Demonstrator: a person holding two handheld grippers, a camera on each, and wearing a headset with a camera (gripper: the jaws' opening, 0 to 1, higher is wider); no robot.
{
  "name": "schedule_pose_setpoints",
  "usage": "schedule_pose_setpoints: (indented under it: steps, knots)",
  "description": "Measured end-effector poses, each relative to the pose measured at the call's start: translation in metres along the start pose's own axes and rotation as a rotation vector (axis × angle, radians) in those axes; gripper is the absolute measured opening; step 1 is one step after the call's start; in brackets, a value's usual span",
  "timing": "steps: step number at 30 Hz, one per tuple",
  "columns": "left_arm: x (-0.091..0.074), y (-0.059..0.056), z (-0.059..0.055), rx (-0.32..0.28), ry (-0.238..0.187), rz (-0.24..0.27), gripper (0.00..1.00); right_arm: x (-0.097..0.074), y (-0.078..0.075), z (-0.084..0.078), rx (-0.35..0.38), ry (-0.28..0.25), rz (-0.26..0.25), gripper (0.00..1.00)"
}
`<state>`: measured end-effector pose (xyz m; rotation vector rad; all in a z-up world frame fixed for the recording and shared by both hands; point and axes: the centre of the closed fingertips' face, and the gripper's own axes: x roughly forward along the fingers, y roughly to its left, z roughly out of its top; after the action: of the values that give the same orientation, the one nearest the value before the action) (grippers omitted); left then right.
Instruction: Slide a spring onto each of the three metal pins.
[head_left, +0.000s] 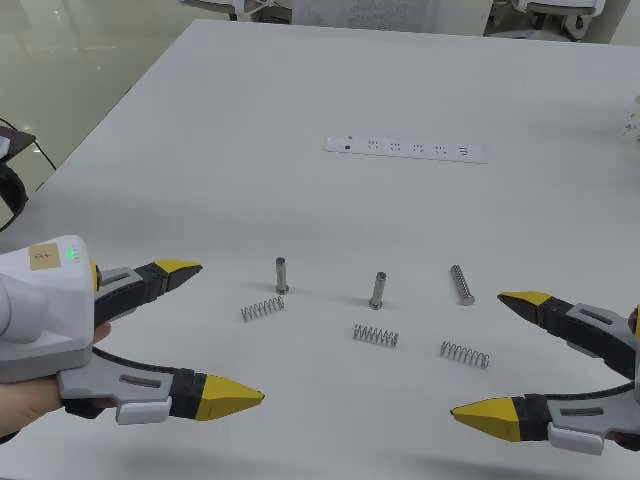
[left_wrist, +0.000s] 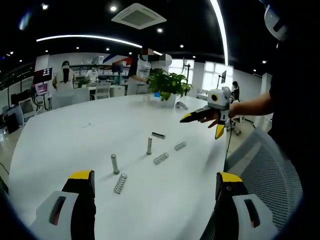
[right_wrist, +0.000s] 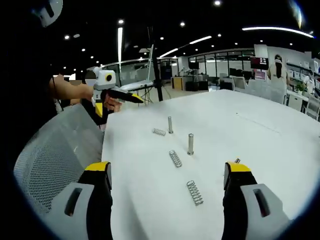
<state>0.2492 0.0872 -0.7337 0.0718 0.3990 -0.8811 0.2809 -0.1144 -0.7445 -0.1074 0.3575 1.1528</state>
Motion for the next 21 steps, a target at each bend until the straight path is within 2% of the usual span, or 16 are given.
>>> schedule_pose_setpoints:
  steps: [10,13,16,18,19,21]
  knots:
    - [0.003,-0.003,0.002,-0.005,-0.009,-0.012,0.98,0.000,0.005,-0.014,-0.032,0.049,0.024,0.94]
    - [0.004,-0.003,0.001,0.001,-0.008,-0.013,0.98,-0.001,0.003,-0.015,-0.027,0.045,0.023,0.94]
    - [0.005,-0.001,-0.006,0.001,-0.010,-0.015,0.98,-0.001,0.000,-0.020,-0.022,0.044,0.015,0.94]
    - [0.005,0.002,-0.015,0.001,0.019,-0.017,0.98,0.000,0.000,-0.026,-0.020,0.063,0.013,0.94]
    - [0.005,0.004,-0.020,0.020,0.039,-0.011,0.98,0.000,0.002,-0.030,-0.030,0.076,0.018,0.94]
    - [0.004,0.005,-0.021,0.018,0.045,-0.012,0.98,-0.001,0.005,-0.034,-0.031,0.088,0.027,0.93]
